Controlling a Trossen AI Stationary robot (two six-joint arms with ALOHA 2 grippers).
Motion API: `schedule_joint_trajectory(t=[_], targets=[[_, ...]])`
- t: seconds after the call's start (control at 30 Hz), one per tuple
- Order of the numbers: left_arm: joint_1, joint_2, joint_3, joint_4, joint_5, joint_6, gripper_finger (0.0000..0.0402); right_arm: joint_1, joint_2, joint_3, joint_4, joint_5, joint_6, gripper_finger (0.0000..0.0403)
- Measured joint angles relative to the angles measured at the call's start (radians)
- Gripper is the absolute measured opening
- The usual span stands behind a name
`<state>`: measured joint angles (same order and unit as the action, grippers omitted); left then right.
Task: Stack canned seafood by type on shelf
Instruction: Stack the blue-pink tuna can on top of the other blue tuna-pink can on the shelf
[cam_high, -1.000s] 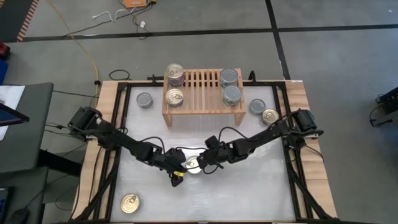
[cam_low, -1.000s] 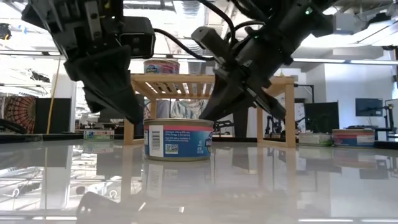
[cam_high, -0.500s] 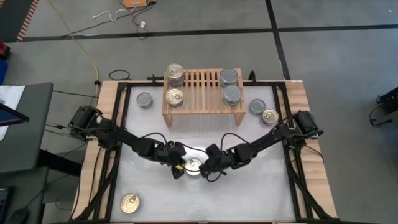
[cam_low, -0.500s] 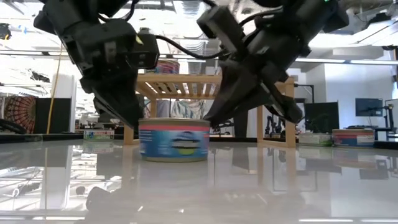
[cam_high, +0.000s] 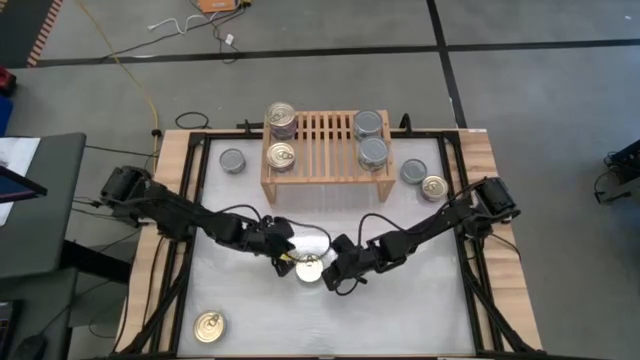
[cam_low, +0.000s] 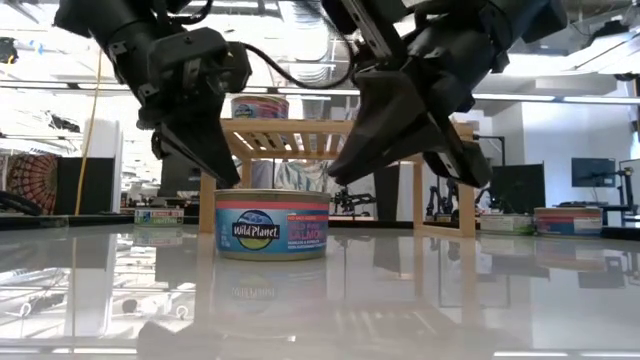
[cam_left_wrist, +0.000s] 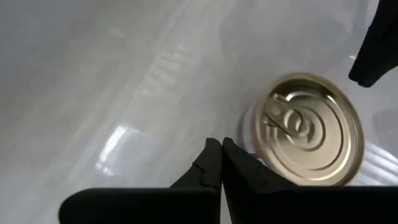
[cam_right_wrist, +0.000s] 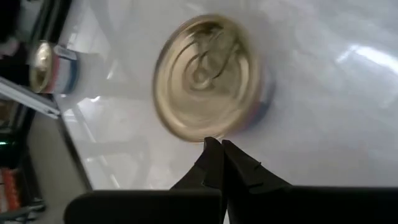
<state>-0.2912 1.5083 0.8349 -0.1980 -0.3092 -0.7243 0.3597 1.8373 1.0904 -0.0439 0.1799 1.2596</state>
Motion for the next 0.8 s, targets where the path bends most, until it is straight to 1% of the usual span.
schedule_joint_trajectory(t=[0.07,0.17,0.27,0.43,0.5,0.67,0.8], targets=[[0.009,-0.04,0.0,-0.05,0.0,-0.022,0.0,-0.003,-0.022,0.0,-0.059,0.0,-0.003,0.0021],[0.02,-0.098,0.0,-0.112,-0.005,-0.047,0.0,-0.001,-0.08,0.0,-0.211,0.001,-0.003,0.0021],[0.021,-0.162,0.0,-0.198,-0.035,-0.058,0.0,0.013,-0.148,0.0,-0.358,0.014,-0.003,0.0021],[0.015,-0.288,-0.008,-0.393,-0.101,-0.09,0.0,0.072,-0.221,0.0,-0.518,0.114,0.054,0.0021],[0.008,-0.341,-0.035,-0.445,-0.13,-0.117,0.0,0.107,-0.233,-0.011,-0.539,0.142,0.105,0.0021],[-0.023,-0.479,-0.159,-0.412,-0.142,-0.16,0.0,0.191,-0.218,-0.049,-0.546,0.18,0.303,0.0021],[-0.042,-0.569,-0.269,-0.288,-0.143,-0.204,0.0,0.228,-0.165,-0.049,-0.513,0.274,0.498,0.0027]])
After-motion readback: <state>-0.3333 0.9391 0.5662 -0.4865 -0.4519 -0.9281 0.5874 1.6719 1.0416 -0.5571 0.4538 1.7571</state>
